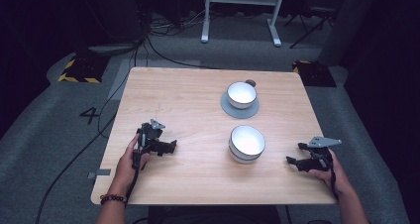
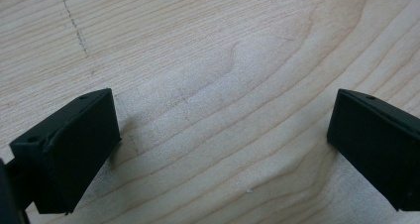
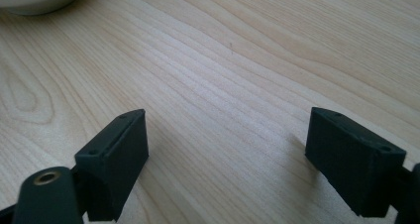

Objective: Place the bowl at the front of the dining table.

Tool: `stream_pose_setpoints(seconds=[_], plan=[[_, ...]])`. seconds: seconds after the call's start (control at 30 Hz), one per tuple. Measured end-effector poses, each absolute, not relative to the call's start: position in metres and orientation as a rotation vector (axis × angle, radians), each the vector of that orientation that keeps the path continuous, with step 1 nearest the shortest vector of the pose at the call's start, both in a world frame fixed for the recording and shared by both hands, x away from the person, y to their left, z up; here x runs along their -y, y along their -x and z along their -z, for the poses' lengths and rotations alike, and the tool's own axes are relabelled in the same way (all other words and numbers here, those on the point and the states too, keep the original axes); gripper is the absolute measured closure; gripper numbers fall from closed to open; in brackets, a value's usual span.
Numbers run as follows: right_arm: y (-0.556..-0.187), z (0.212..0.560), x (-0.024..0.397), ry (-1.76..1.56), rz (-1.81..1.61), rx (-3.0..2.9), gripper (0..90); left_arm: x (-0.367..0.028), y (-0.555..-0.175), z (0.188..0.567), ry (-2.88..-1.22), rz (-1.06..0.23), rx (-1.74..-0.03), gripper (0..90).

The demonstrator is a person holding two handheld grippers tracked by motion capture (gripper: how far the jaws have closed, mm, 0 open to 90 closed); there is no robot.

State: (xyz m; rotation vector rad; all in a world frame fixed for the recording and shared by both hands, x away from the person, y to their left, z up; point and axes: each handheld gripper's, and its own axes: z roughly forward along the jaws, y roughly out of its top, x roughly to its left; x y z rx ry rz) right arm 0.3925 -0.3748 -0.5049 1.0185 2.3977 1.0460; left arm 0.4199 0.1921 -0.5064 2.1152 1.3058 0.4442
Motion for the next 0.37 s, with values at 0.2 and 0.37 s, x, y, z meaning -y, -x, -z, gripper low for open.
stream_pose_setpoints(seconds=[0.2, 0.37], plan=[[-0.3925, 0.505, 0.3748, -1.019, -1.047, -2.397, 16.8, -0.1921, -0.4199, 0.5065, -2.115, -0.445, -1.306, 0.0], [-0.3921, 0.5048, 0.3745, -1.021, -1.05, -2.398, 17.4, -0.1921, -0.4199, 0.5065, -2.115, -0.445, -1.306, 0.0]])
